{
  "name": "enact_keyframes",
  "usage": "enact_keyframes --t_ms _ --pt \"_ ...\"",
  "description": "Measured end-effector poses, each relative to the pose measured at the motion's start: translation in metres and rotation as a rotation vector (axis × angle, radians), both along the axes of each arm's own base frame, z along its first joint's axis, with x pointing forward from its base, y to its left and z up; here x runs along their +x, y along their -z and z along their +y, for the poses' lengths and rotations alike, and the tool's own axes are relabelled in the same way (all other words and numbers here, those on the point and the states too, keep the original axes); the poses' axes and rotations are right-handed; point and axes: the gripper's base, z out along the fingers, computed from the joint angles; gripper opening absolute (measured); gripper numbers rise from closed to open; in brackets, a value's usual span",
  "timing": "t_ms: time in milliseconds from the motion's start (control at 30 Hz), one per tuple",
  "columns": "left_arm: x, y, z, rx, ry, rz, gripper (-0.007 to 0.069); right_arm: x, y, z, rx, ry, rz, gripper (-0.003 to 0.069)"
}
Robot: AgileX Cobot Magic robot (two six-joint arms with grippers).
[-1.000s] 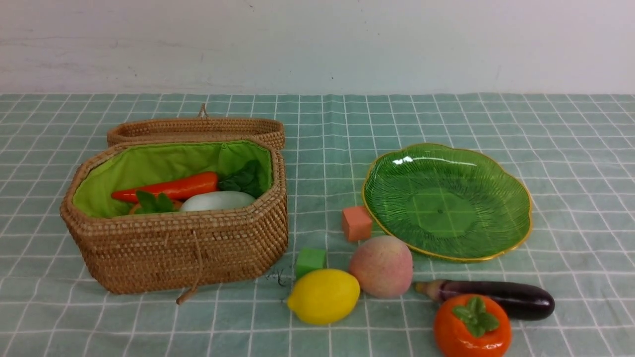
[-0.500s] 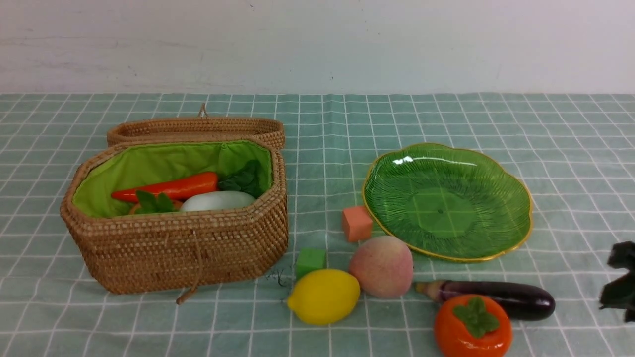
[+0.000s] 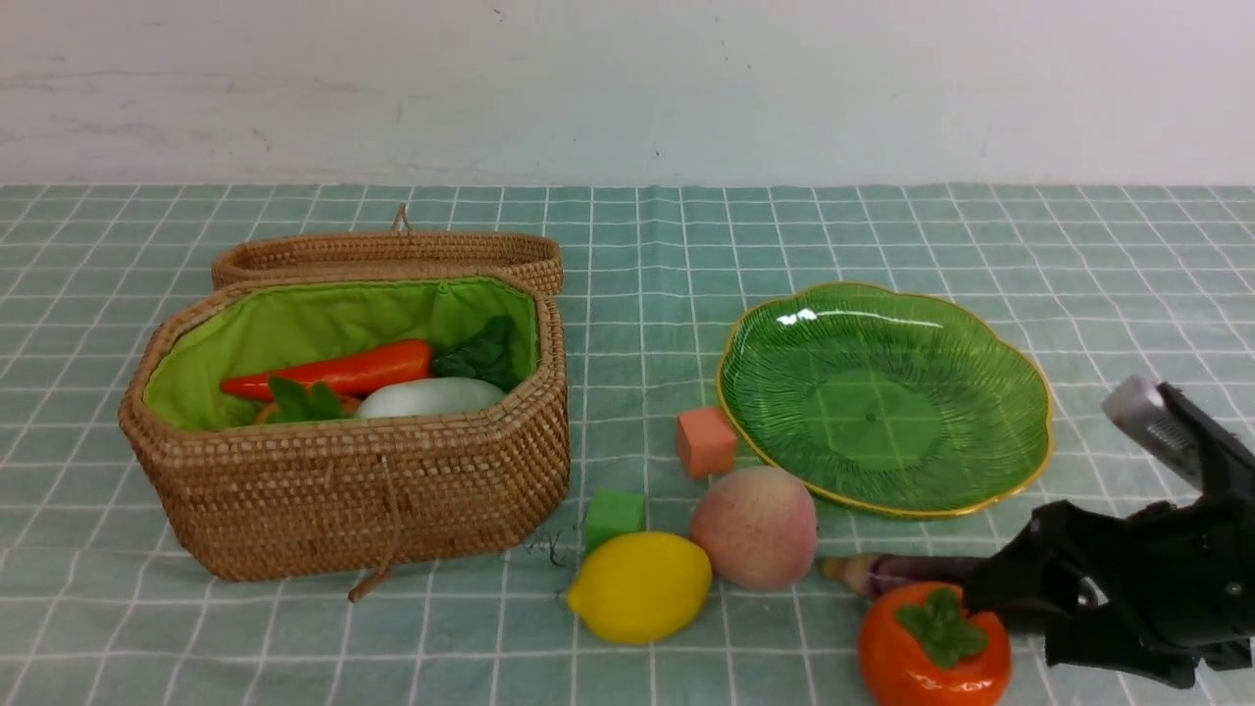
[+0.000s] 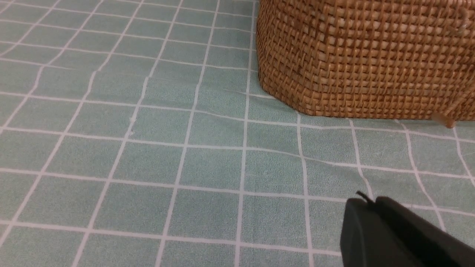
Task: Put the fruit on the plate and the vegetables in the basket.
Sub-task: Grab a tomato with your right arm and place it on the plate on the right.
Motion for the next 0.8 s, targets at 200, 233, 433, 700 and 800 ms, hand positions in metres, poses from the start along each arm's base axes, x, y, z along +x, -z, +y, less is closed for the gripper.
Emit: enact_keyframes --t_ms 200,233,433,700,800 --pt "0.000 0.000 0.000 0.000 0.000 0.000 0.0018 0.005 0.017 0.013 -0.020 -0.035 0.034 0.0540" --pt "0.000 0.000 0.000 0.000 0.000 0.000 0.0018 0.005 0.017 0.014 -0.023 -0.037 0.033 0.0540" --pt "0.000 0.000 0.000 0.000 0.000 0.000 0.0018 0.011 0.025 0.037 -0.046 -0.039 0.034 0.0533" --pt "0.000 0.000 0.000 0.000 0.000 0.000 0.0018 0.011 0.025 0.040 -0.035 -0.050 0.042 0.0507" --pt "0.000 0.000 0.000 0.000 0.000 0.000 0.0018 0.009 0.023 0.042 -0.015 -0.084 0.060 0.0507"
